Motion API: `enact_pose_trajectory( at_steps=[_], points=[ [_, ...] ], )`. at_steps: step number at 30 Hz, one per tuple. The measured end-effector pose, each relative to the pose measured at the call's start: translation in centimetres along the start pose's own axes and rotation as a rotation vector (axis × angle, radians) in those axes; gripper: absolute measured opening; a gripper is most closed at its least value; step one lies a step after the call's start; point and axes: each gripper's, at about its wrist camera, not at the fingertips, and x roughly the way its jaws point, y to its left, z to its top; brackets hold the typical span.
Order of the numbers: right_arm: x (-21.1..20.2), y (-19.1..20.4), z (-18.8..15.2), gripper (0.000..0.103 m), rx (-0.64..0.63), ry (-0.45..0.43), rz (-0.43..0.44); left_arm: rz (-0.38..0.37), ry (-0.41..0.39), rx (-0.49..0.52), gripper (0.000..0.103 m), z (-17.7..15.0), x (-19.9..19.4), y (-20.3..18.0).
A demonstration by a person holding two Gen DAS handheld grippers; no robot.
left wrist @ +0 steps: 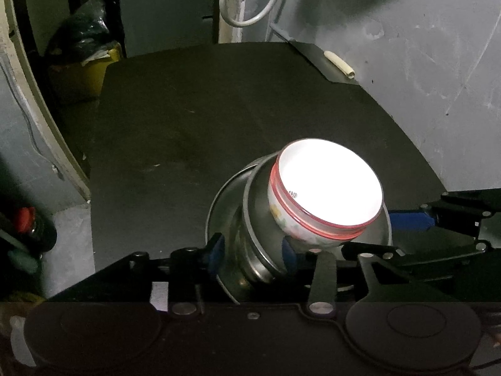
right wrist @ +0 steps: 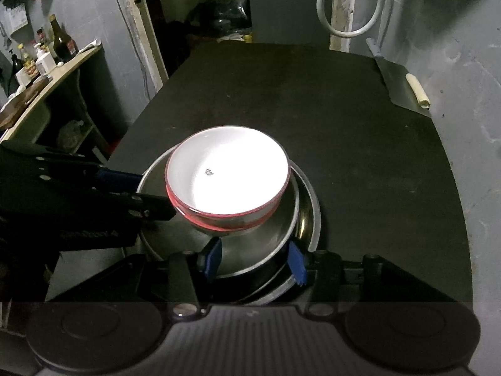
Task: Organize plates and bowls
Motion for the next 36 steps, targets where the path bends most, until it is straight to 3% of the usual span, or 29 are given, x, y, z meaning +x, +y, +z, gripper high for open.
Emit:
enact_pose_trajectory(
  at_steps=[8, 12, 18, 21, 26, 28, 32, 36],
  points=[
    [-1.2, -0.4, -0.7, 0.055, 0.035, -0.034, -0.011, -0.049, -0.011, -0.007, 0.060, -1.0, -0.7, -0.1],
    [-1.8, -0.6, -1.0, 0.056, 0.050, -0.053, -0.021, -0.011, -0.033, 0.002, 0.080, -1.4, -1.4, -0.1],
    [-2.7, -0.6, -1.5, 0.059, 0.061, -0.083, -0.019, -0.007, -0.051, -0.013, 0.082, -1.7, -2.3, 0.3],
    [-3.0, -0.7, -1.8, 0.065, 0.064, -0.089, -0.020, 0.001, -0.060, -0.020, 0.087, -2.1, -2.7, 0.3],
    [-3.2, -1.0, -2.6, 0.071, 0.063, -0.088, -0.022, 0.021, -0.079, -0.060, 0.088, -3.2, -3.4, 0.5],
    [-3.4, -1.2, -3.1, 0.074, 0.065, -0.091, -0.019, 0.024, -0.116, -0.093, 0.088, -3.8, -4.0, 0.7],
    [-3.9, -1.8, -3.9, 0.079, 0.075, -0.112, -0.007, 0.043, -0.196, -0.140, 0.100, -5.1, -5.2, 0.7],
    [-4.4, -2.1, -4.8, 0.087, 0.100, -0.144, 0.002, 0.053, -0.223, -0.159, 0.102, -5.9, -6.0, 0.6]
  ],
)
